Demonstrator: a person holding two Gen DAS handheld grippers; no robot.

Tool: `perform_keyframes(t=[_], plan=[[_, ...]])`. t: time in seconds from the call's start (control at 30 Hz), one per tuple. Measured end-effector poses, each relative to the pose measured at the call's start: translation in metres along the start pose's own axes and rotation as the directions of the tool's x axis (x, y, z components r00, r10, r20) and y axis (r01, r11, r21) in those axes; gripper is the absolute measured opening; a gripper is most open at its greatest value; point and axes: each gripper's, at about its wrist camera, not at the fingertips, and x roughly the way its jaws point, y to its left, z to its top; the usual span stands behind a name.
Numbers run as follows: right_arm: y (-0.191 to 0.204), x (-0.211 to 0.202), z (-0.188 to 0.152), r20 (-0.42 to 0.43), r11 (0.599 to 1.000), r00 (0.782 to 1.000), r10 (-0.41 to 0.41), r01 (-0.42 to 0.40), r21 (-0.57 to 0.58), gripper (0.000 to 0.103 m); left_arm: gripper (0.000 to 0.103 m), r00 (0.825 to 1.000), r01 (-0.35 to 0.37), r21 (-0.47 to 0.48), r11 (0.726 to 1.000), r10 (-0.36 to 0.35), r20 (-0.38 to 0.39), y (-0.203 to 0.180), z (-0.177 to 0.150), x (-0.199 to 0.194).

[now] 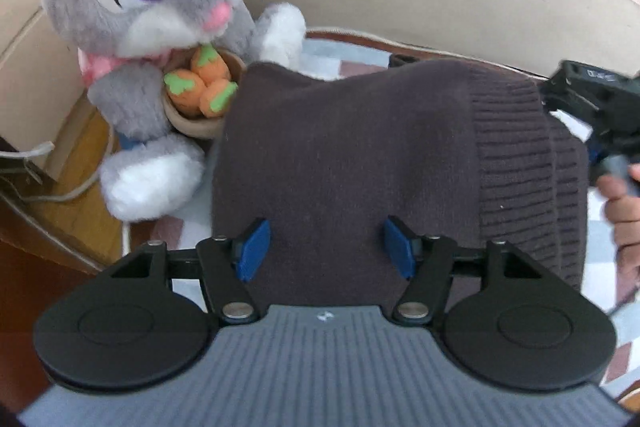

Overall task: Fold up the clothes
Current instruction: 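Lower the sweater onto the white pad beside the bunny with both tools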

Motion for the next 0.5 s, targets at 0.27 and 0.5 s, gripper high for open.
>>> perform_keyframes(t=[0.27,0.5], plan=[[0.077,-0.024,-0.004,0.319,0.737,0.943,-0.098,0.284,-0.613,0.062,0.065,0.983,-0.056,0.025,0.998,0.051,0.174,-0.005,0.016,0.0],[0.011,-0.07,-0.016,0.311,0.824,0.915,-0.255,0.374,-0.426,0.063,0.07,0.996,-0.016,-0.041,0.999,0.019,0.088,0.006,0.016,0.014]])
